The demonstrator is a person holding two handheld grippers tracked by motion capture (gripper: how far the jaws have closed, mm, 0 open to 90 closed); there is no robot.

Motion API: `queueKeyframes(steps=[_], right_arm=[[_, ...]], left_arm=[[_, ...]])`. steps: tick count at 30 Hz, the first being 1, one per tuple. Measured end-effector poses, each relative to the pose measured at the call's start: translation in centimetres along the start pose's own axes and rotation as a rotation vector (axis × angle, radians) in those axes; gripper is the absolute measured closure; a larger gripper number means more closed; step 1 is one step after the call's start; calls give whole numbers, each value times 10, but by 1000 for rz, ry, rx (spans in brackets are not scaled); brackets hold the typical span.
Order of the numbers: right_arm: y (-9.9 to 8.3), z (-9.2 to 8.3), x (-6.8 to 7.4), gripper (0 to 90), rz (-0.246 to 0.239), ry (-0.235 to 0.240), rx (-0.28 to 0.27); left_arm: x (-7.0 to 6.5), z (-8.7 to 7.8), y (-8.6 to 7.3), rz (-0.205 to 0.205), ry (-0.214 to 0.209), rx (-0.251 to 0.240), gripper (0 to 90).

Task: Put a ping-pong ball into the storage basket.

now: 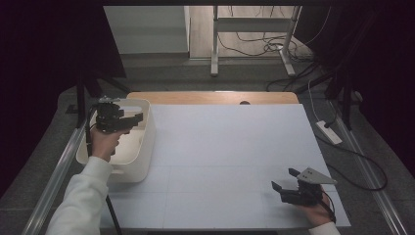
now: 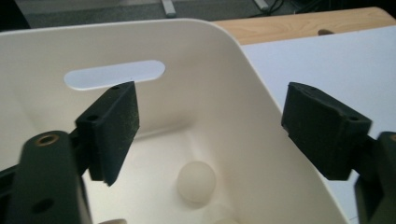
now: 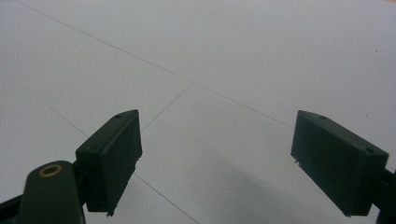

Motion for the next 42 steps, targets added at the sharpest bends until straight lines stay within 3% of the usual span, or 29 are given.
queueKeyframes(steps=[11,19,37,42], right_arm=[[0,0,1,162,0,2,-2],[0,0,1,162,0,2,-2],[1,0,1,162,-5,0,-3],[1,0,1,162,-7,1,-3]], left_arm=[[-17,-9,3,42,-65,-37,208],[-33,-16,6,68,-90,-55,207],[-80,-33,4,150,-206,-87,202],[-95,-37,3,153,-257,-92,201]])
Point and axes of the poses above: each handheld gripper's, and its own axes: z roughly forward along the jaws, y roughly out of its top, x roughly to its left, the point moved 10 cm from there along z, roughly forward along the jaws, and after that the axes turned 7 degrees about -z, right-handed, at the moved point
